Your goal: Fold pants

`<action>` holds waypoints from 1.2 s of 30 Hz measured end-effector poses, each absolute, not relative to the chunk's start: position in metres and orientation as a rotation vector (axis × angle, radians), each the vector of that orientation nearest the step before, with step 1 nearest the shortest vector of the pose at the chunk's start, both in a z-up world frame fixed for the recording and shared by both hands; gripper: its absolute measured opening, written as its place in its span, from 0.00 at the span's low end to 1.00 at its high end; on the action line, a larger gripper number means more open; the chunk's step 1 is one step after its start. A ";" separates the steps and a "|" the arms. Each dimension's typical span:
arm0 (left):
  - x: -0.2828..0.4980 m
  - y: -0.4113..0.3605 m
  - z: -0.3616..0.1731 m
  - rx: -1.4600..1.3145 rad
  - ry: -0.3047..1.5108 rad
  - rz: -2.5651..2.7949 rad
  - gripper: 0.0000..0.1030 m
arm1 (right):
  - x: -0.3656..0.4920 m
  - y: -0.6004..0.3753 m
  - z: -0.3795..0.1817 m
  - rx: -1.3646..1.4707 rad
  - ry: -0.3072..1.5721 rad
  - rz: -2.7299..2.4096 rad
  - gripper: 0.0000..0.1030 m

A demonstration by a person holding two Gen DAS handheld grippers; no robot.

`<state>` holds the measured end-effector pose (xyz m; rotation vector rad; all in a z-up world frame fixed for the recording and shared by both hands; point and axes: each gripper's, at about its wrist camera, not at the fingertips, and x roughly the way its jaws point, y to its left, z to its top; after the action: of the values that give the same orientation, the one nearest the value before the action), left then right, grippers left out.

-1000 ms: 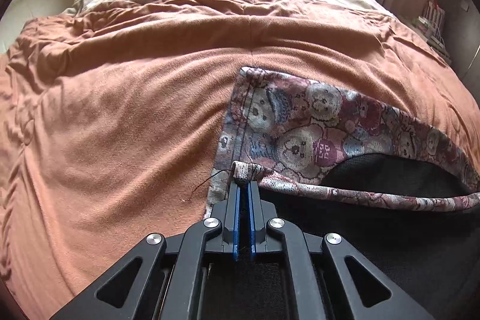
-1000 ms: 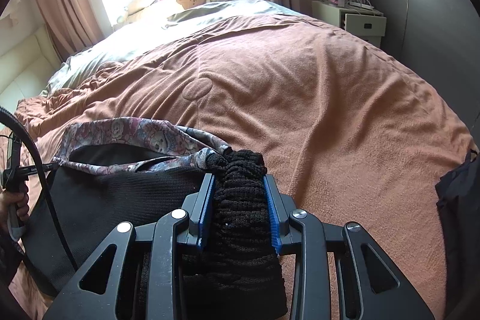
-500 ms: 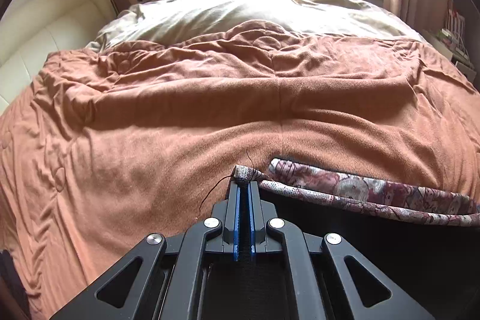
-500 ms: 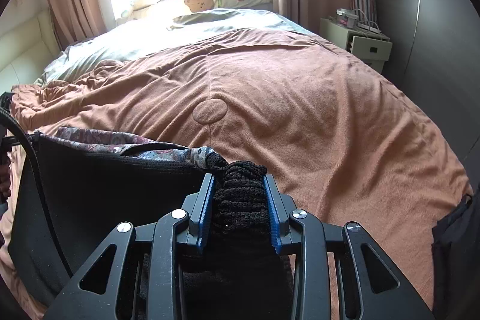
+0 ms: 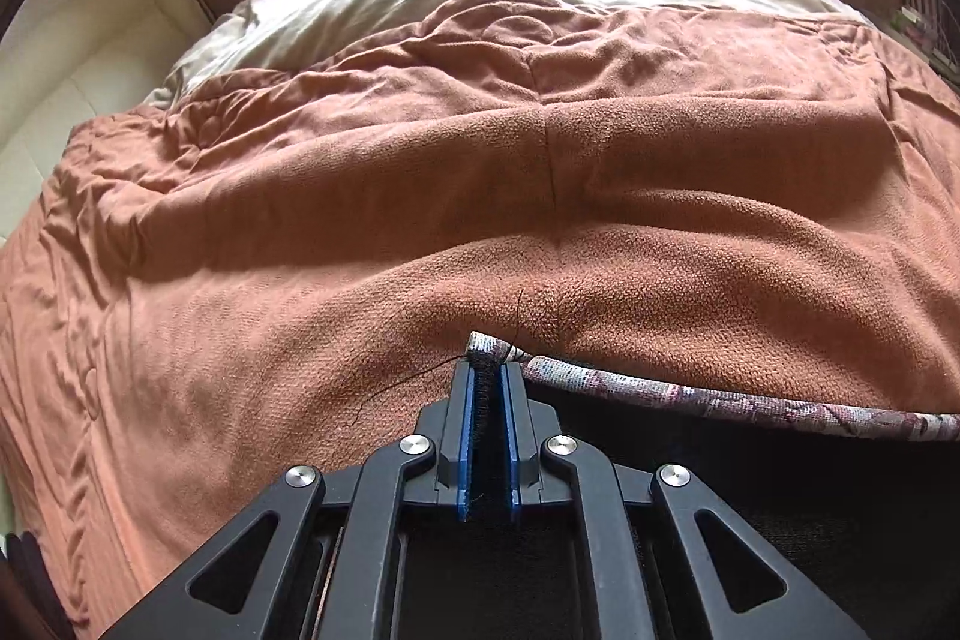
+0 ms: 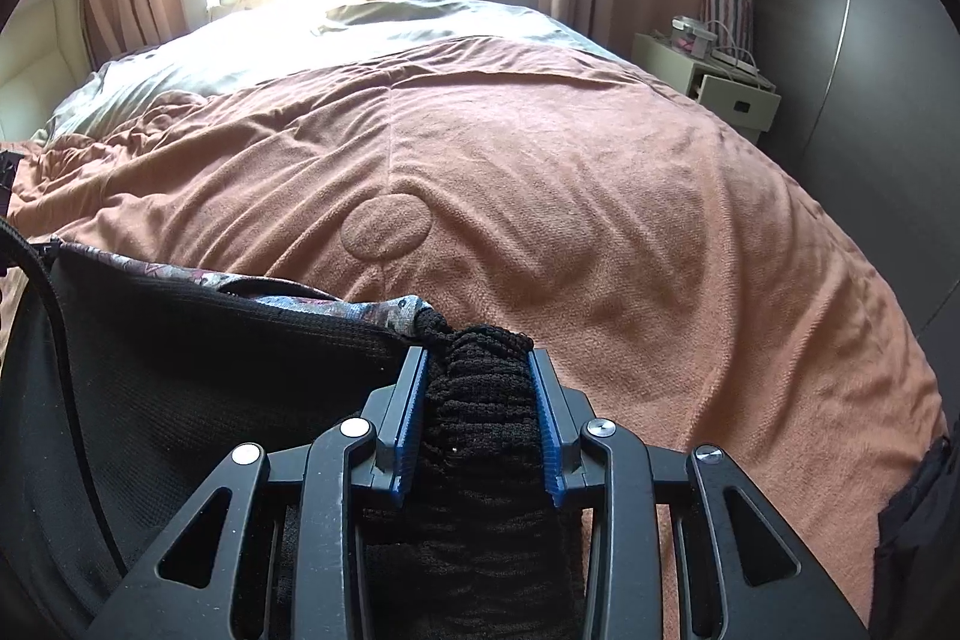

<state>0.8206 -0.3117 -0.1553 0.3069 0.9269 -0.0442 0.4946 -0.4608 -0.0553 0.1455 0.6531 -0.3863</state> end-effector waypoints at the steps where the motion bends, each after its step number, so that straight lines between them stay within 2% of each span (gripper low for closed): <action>1: 0.820 -0.310 -0.152 0.308 0.923 -0.044 0.22 | 0.496 -0.460 -0.056 0.148 0.655 -0.387 0.35; 2: 0.818 -0.307 -0.149 0.291 0.924 -0.051 0.26 | 0.496 -0.458 -0.055 0.148 0.653 -0.377 0.37; 4: 0.813 -0.298 -0.140 0.239 0.928 -0.078 0.59 | 0.491 -0.455 -0.052 0.136 0.644 -0.363 0.43; 6: 0.805 -0.289 -0.128 0.210 0.907 -0.094 0.69 | 0.479 -0.456 -0.049 0.147 0.623 -0.352 0.61; 8: 0.797 -0.282 -0.117 0.203 0.902 -0.095 0.69 | 0.466 -0.456 -0.044 0.160 0.604 -0.358 0.66; 19: 0.719 -0.253 -0.053 0.189 0.883 -0.138 0.69 | 0.377 -0.455 -0.026 0.281 0.610 -0.350 0.66; 33: 0.602 -0.199 -0.032 0.126 0.901 -0.172 0.69 | 0.283 -0.449 -0.029 0.460 0.596 -0.280 0.67; 36: 0.588 -0.187 -0.033 0.101 0.904 -0.165 0.69 | 0.271 -0.443 -0.030 0.482 0.582 -0.277 0.74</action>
<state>0.5885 -0.1875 -0.0329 0.1011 0.9042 -0.1652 0.2707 -0.4428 -0.0303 0.4817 0.5816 -0.2770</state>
